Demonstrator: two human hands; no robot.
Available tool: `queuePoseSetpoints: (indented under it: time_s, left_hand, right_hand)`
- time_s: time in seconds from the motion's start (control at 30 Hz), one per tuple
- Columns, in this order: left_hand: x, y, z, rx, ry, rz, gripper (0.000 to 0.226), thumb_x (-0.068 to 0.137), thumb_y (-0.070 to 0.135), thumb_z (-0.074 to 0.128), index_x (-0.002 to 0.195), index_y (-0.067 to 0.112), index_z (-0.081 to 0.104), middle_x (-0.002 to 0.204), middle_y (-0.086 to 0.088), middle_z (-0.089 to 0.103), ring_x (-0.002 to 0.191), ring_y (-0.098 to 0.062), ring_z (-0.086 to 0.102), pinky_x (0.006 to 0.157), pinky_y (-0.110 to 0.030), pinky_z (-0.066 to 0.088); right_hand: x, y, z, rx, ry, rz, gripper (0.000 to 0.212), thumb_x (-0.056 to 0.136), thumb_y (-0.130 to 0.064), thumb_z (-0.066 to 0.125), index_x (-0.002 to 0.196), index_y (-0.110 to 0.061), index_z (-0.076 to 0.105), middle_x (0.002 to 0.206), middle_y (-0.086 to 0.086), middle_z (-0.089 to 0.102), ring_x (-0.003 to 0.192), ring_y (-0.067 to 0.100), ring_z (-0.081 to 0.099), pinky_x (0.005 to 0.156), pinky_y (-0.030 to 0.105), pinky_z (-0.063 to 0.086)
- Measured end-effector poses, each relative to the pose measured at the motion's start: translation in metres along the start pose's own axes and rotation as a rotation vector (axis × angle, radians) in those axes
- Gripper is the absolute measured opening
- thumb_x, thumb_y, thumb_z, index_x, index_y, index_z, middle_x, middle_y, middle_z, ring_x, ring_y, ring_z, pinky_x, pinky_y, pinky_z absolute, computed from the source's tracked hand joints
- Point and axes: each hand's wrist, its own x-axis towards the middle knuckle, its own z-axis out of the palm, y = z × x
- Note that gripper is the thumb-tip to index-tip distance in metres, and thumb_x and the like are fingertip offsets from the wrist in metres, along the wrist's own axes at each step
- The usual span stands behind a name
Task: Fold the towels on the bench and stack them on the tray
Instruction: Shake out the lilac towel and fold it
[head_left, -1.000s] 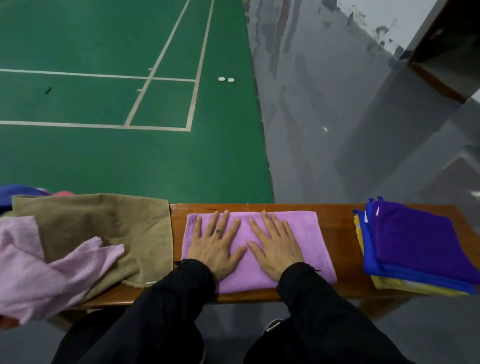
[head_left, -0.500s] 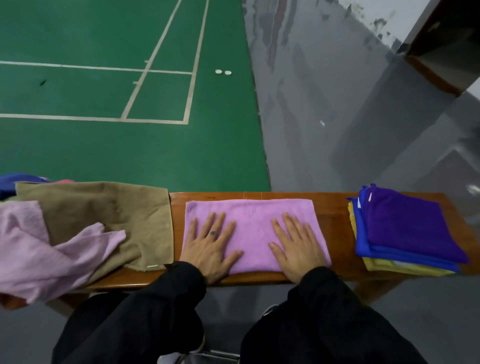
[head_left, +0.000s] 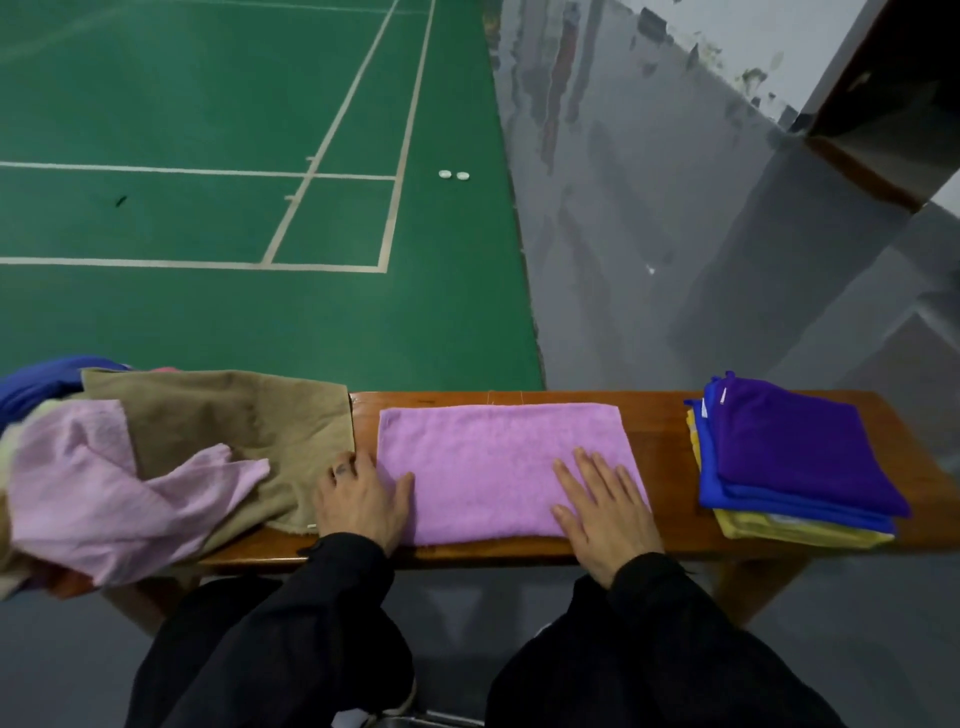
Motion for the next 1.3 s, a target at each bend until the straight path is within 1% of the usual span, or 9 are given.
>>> queuePoseSetpoints:
  time_s: [0.1, 0.2, 0.37, 0.53, 0.7, 0.87, 1.03, 1.2, 1.3]
  left_hand:
    - [0.007, 0.002, -0.011, 0.044, -0.1, -0.026, 0.058, 0.093, 0.063, 0.046, 0.122, 0.015, 0.062, 0.134, -0.014, 0.056, 0.119, -0.035, 0.051, 0.101, -0.044, 0.04]
    - [0.015, 0.016, -0.017, -0.099, -0.177, 0.028, 0.041, 0.098, 0.041, 0.05, 0.121, 0.009, 0.059, 0.128, -0.016, 0.061, 0.114, -0.034, 0.057, 0.094, -0.039, 0.045]
    - [0.021, 0.019, -0.033, -0.313, -0.052, -0.009, 0.031, 0.1, 0.028, 0.055, 0.12, 0.006, 0.048, 0.08, -0.001, 0.053, 0.067, -0.02, 0.051, 0.064, -0.03, 0.042]
    - [0.02, 0.023, -0.039, -0.336, -0.202, -0.111, 0.057, 0.094, 0.034, 0.066, 0.136, 0.002, 0.045, 0.097, -0.008, 0.057, 0.088, -0.027, 0.057, 0.077, -0.032, 0.046]
    - [0.012, 0.021, -0.024, -0.042, -0.11, -0.079, 0.075, 0.092, 0.062, 0.05, 0.144, 0.01, 0.036, 0.14, -0.018, 0.049, 0.125, -0.035, 0.052, 0.103, -0.047, 0.044]
    - [0.029, 0.031, -0.019, -0.061, -0.22, -0.116, 0.065, 0.093, 0.051, 0.051, 0.139, 0.006, 0.048, 0.134, -0.021, 0.053, 0.117, -0.036, 0.055, 0.103, -0.047, 0.047]
    - [0.026, 0.053, -0.032, -0.313, -0.282, -0.063, 0.062, 0.098, 0.027, 0.054, 0.15, 0.002, 0.032, 0.135, -0.02, 0.055, 0.116, -0.033, 0.057, 0.099, -0.04, 0.048]
    - [0.043, 0.036, -0.038, -0.721, -0.213, -0.17, 0.061, 0.091, 0.019, 0.07, 0.141, 0.002, 0.041, 0.124, -0.016, 0.059, 0.12, -0.037, 0.059, 0.103, -0.043, 0.048]
    - [0.039, 0.025, -0.049, -0.704, -0.137, -0.004, 0.068, 0.093, 0.024, 0.07, 0.151, 0.015, 0.036, 0.119, -0.013, 0.066, 0.103, -0.03, 0.065, 0.092, -0.04, 0.054]
  right_hand:
    - [0.004, 0.0, -0.002, -0.013, -0.038, 0.016, 0.069, 0.094, -0.068, -0.009, 0.157, -0.04, -0.014, 0.171, -0.004, -0.011, 0.158, 0.017, -0.01, 0.126, 0.038, -0.012]
    - [0.004, 0.001, -0.004, 0.012, -0.052, 0.004, 0.078, 0.09, -0.072, -0.013, 0.161, -0.039, -0.009, 0.171, -0.005, -0.012, 0.158, 0.016, -0.011, 0.126, 0.038, -0.01]
    - [-0.004, 0.005, -0.015, 0.373, 0.097, 0.101, 0.075, 0.097, -0.072, 0.008, 0.163, -0.036, 0.004, 0.173, -0.006, 0.003, 0.156, 0.013, 0.015, 0.123, 0.028, 0.014]
    - [-0.014, 0.019, 0.002, 0.453, 0.161, 0.165, 0.079, 0.095, -0.072, 0.016, 0.163, -0.033, 0.011, 0.171, -0.003, 0.014, 0.156, 0.015, 0.018, 0.126, 0.035, 0.018]
    - [-0.005, 0.002, -0.005, 0.189, 0.236, 0.135, 0.066, 0.101, -0.054, 0.025, 0.163, -0.032, 0.018, 0.172, 0.005, 0.007, 0.157, 0.024, 0.015, 0.126, 0.043, 0.012]
    - [0.012, -0.024, -0.007, 0.235, 0.095, 0.003, 0.067, 0.102, -0.064, 0.02, 0.163, -0.036, 0.012, 0.172, 0.0, 0.004, 0.159, 0.019, 0.005, 0.125, 0.034, -0.004]
    - [0.012, -0.026, 0.002, 0.208, 0.117, 0.006, 0.099, 0.083, -0.082, -0.014, 0.163, -0.033, 0.019, 0.171, 0.0, 0.017, 0.158, 0.019, 0.015, 0.127, 0.036, 0.001]
    - [0.011, -0.025, -0.004, 0.431, 0.149, 0.041, 0.087, 0.09, -0.082, 0.01, 0.161, -0.033, 0.023, 0.168, -0.004, 0.026, 0.154, 0.016, 0.024, 0.127, 0.033, 0.012]
    - [0.005, -0.023, -0.015, 0.756, 0.242, 0.121, 0.082, 0.091, -0.076, 0.028, 0.16, -0.031, 0.025, 0.166, -0.005, 0.03, 0.15, 0.012, 0.03, 0.123, 0.036, 0.027]
